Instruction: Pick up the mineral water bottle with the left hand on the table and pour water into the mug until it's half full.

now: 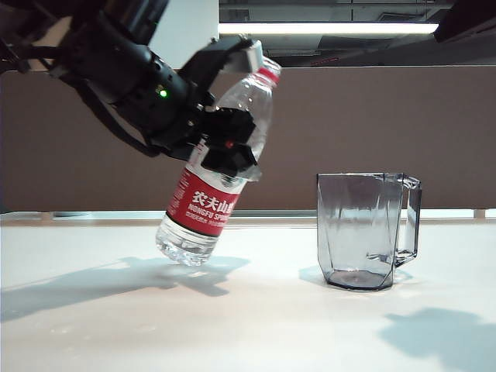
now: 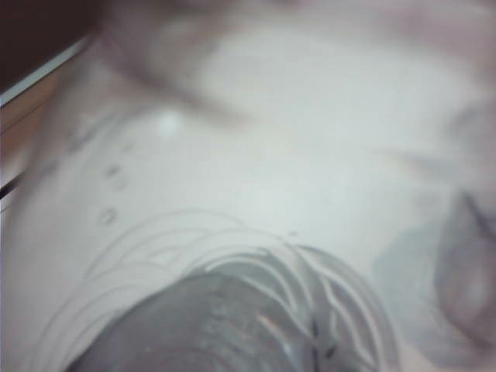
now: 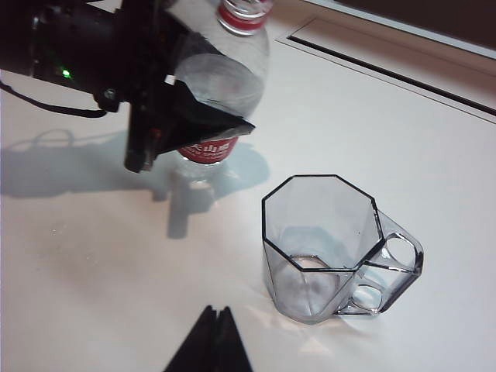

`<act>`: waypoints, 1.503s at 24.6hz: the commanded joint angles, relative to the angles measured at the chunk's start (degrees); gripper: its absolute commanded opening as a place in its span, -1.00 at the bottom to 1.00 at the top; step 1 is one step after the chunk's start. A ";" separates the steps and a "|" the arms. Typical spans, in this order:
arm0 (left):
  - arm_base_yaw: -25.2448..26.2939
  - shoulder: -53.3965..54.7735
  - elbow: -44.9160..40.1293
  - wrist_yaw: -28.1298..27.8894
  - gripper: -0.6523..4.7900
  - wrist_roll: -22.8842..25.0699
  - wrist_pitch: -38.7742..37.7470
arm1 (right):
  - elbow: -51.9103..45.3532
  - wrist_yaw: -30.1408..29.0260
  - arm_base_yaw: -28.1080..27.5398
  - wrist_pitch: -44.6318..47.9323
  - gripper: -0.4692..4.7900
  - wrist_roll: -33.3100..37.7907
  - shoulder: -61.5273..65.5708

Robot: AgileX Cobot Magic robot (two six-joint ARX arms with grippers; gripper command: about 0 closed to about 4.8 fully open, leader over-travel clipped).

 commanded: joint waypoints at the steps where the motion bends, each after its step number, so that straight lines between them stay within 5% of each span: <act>1: -0.02 1.09 3.56 -0.39 0.21 0.87 0.61 | 0.48 -0.02 -0.02 0.96 -0.83 0.20 -0.04; 10: -2.60 3.85 7.72 -2.86 0.21 13.07 -1.07 | 0.48 0.20 -0.09 0.57 -0.83 0.20 -0.04; 20: -6.82 6.14 7.78 -12.46 0.21 25.42 -1.25 | 0.48 0.17 -0.09 -2.05 -0.83 0.20 -0.04; 37: -7.58 8.44 8.92 -19.47 0.21 36.48 2.12 | 0.46 0.17 -0.09 -2.08 -0.83 0.20 -0.04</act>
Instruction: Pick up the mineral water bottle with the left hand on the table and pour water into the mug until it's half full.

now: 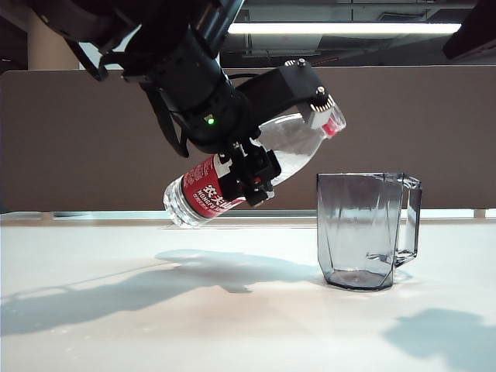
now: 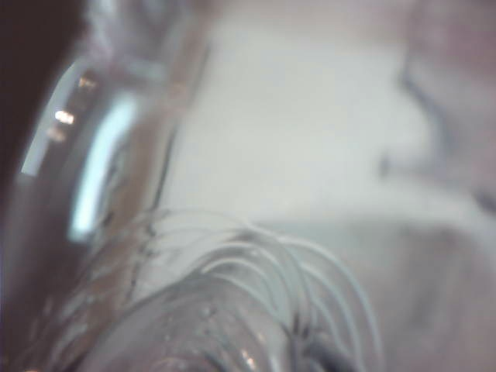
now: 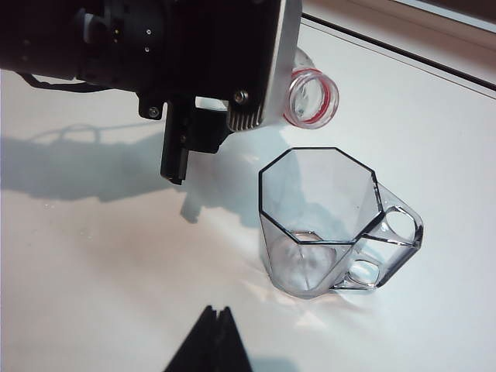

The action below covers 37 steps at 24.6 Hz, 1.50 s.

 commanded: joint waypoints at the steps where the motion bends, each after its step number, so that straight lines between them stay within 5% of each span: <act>1: -0.15 0.83 1.86 -1.88 0.21 2.03 3.04 | 0.46 0.11 0.00 0.94 -0.83 0.20 -0.04; 7: -0.42 2.58 4.66 -2.49 0.21 3.10 2.67 | 0.46 0.11 0.02 0.96 -0.83 0.17 -0.07; 25: -1.03 2.60 4.96 -3.41 0.21 15.96 2.67 | 0.44 0.13 0.00 0.94 -0.83 0.17 -0.04; 31: -1.62 2.60 4.96 -4.09 0.21 16.33 2.69 | 0.44 0.11 0.00 0.94 -0.83 0.17 -0.04; 37: -1.64 2.60 4.96 -4.48 0.21 22.34 2.69 | 0.42 0.11 0.00 0.94 -0.83 0.17 -0.04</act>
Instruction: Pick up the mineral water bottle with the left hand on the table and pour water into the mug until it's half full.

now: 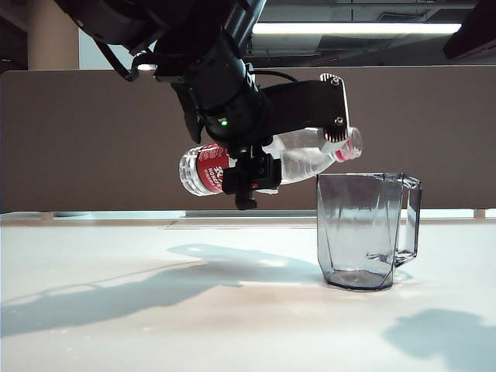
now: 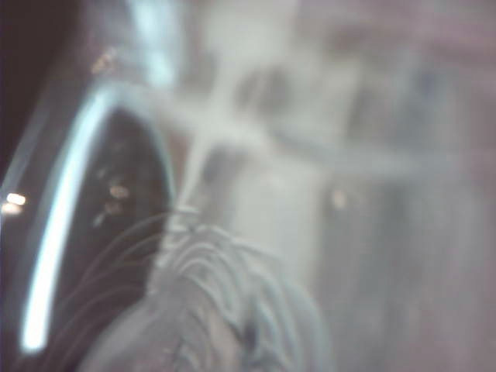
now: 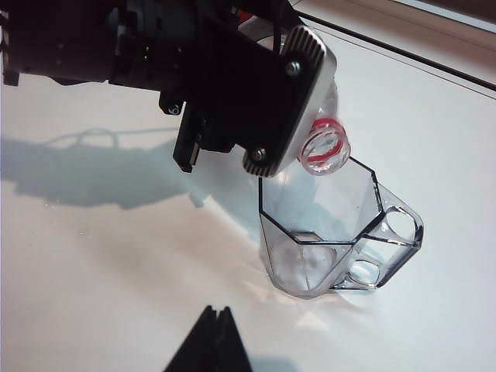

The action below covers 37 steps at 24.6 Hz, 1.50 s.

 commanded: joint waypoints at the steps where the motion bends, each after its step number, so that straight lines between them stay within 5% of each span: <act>1: -0.20 -0.55 0.46 -0.68 0.21 1.92 2.56 | 0.42 0.11 -0.02 0.94 -0.83 0.17 -0.04; 37: -0.02 -0.55 0.48 -2.16 0.21 4.87 3.21 | 0.44 -0.09 0.00 -0.24 -0.83 0.17 -0.07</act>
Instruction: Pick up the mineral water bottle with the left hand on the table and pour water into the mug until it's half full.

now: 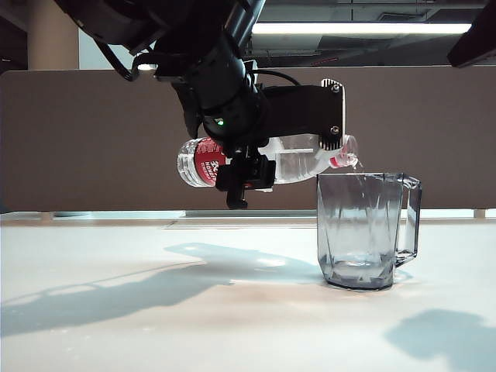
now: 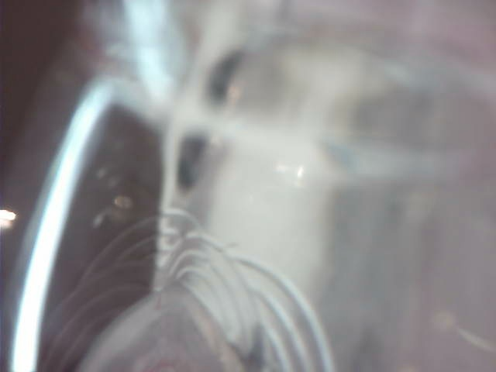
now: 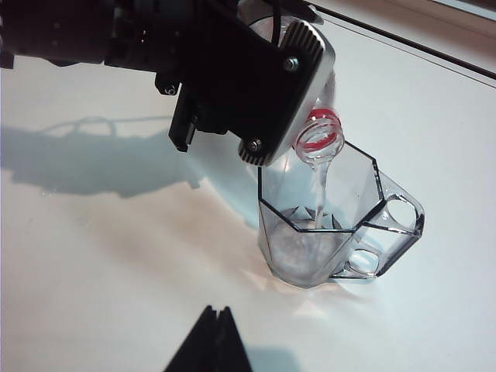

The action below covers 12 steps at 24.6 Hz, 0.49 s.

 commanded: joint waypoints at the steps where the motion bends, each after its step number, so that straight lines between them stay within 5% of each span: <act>1: -0.02 -0.57 0.48 -0.61 0.21 0.35 2.93 | 0.44 -0.04 0.00 1.05 -0.83 0.17 -0.04; 12: 0.04 -0.57 0.46 -0.59 0.21 0.35 5.77 | 0.44 -0.04 0.00 1.07 -0.83 0.17 -0.04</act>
